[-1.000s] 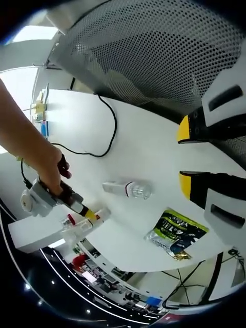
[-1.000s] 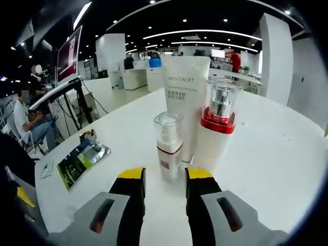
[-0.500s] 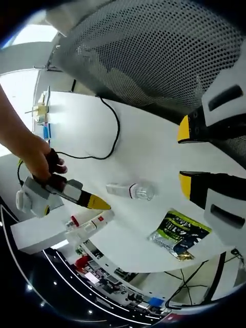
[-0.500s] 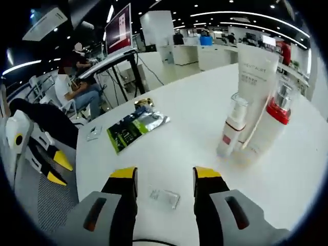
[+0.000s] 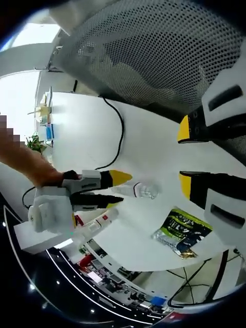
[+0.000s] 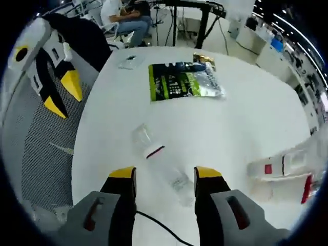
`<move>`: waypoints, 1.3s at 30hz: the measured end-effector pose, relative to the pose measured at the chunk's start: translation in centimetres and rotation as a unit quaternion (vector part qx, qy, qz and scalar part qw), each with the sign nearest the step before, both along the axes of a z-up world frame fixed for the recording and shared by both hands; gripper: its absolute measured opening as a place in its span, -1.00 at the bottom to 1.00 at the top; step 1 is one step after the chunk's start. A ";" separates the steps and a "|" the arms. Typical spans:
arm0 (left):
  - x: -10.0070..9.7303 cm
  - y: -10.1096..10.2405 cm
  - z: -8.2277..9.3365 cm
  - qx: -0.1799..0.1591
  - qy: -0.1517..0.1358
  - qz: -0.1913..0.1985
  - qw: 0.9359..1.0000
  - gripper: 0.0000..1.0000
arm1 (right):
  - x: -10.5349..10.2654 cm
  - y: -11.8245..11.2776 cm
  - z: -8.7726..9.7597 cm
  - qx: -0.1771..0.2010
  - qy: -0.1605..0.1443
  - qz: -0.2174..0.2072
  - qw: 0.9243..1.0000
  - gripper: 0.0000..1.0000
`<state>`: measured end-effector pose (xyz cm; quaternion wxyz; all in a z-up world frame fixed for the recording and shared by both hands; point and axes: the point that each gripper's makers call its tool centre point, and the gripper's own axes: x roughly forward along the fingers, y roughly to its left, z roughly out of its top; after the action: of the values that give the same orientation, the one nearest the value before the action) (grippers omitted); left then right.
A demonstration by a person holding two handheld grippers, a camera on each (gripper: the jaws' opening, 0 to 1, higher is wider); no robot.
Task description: Arrange the skincare products in the storage area until every visible bottle or jar stands upright without overlapping.
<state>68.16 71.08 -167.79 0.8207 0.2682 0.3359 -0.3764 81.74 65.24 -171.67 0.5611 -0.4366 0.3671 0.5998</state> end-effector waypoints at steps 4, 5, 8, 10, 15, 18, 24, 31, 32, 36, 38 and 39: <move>0.0 0.1 0.0 0.002 0.000 0.000 1.000 -0.56 | 0.1 0.0 -1.0 -0.035 -0.006 0.017 0.999 -0.31; 0.0 0.1 0.0 0.001 -0.001 0.001 1.000 -0.56 | 0.1 0.1 -1.0 -0.037 -0.003 0.014 0.999 -0.31; 0.1 0.1 0.1 0.000 -0.004 0.003 1.000 -0.56 | 0.0 0.4 -0.8 -0.038 -0.001 0.010 0.999 -0.40; 0.1 0.1 0.1 0.001 -0.004 0.004 1.000 -0.56 | 0.1 0.3 -0.8 -0.044 -0.003 0.013 0.999 -0.48; 0.0 0.1 0.1 0.002 -0.003 0.001 1.000 -0.56 | -0.5 0.2 -1.2 -0.056 0.005 0.009 0.998 -0.55; -0.2 -0.1 -0.1 0.006 0.001 -0.007 1.000 -0.56 | -0.8 0.2 -1.6 -0.057 0.004 0.005 0.998 -0.62; -0.1 0.0 0.1 0.000 0.001 -0.002 1.000 -0.56 | -0.6 1.1 -1.2 -0.003 -0.001 -0.063 0.998 -0.64; -0.2 -0.2 0.2 -0.008 0.005 -0.004 1.000 -0.56 | -1.8 1.1 -0.3 0.043 0.000 -0.144 0.989 -0.65; -0.3 -0.3 0.2 -0.009 0.005 -0.006 1.000 -0.56 | -2.0 0.9 0.0 0.051 -0.003 -0.153 0.987 -0.65; -0.4 -0.5 0.6 -0.013 0.008 -0.011 1.000 -0.56 | -2.4 1.0 1.5 0.100 0.003 -0.210 0.972 -0.65; -0.4 -0.6 1.0 -0.019 0.007 -0.012 1.000 -0.56 | -2.9 1.5 2.7 0.144 0.019 -0.242 0.959 -0.65; -0.3 -0.6 1.2 -0.024 0.005 -0.010 1.000 -0.56 | -3.0 1.6 3.3 0.165 0.020 -0.254 0.953 -0.65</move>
<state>67.91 70.53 -166.58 0.8214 0.2499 0.3284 -0.3936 78.75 66.84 -168.35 0.7514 -0.2188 0.3730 0.4984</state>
